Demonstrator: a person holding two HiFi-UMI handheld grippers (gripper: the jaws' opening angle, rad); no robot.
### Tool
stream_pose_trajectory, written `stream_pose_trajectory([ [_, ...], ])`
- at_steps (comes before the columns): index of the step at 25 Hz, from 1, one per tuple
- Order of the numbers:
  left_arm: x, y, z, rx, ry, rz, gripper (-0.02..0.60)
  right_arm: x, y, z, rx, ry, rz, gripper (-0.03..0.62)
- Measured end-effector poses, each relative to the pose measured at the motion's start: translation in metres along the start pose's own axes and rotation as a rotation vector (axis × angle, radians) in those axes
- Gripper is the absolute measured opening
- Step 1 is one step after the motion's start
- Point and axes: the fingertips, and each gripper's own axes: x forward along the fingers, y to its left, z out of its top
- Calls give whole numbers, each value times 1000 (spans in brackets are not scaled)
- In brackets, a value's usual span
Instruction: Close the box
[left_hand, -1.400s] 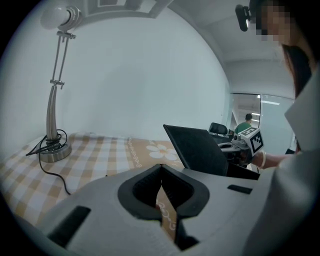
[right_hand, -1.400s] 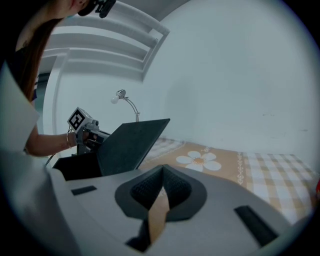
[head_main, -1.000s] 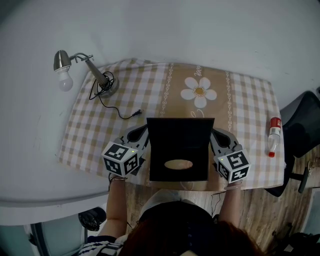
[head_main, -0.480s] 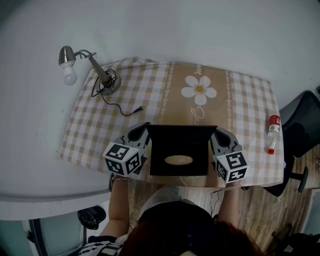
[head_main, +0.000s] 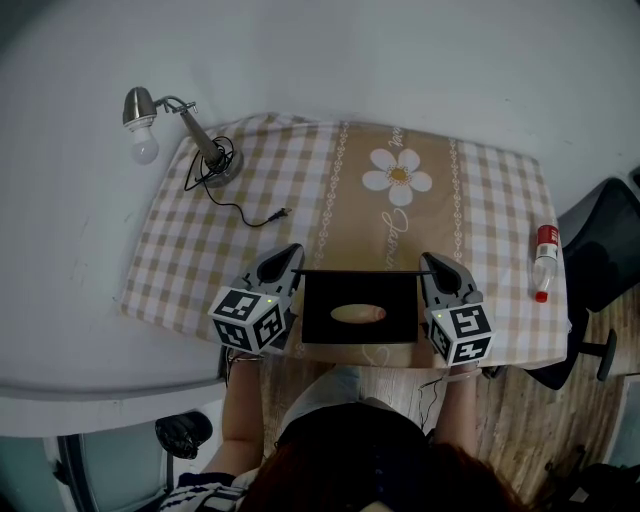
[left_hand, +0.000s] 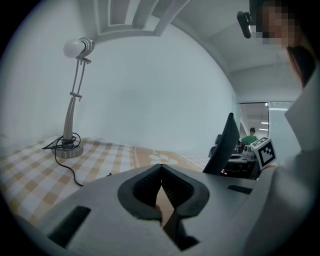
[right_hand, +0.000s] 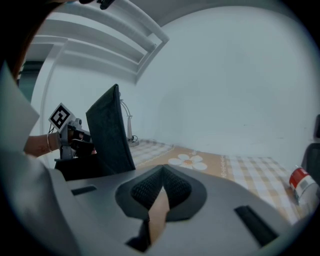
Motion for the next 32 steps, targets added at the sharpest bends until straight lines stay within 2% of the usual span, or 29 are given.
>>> stream_pose_trajectory([
  [22, -12, -5, -19, -95, -11, 7, 26, -12, 7, -14, 21, 12, -3, 17],
  [27, -11, -9, -14, -168, -49, -34, 26, -12, 8, -14, 19, 5, 2, 17],
  [32, -11, -12, -18, -140, -20, -47, 26, -14, 9, -21, -10, 23, -7, 17],
])
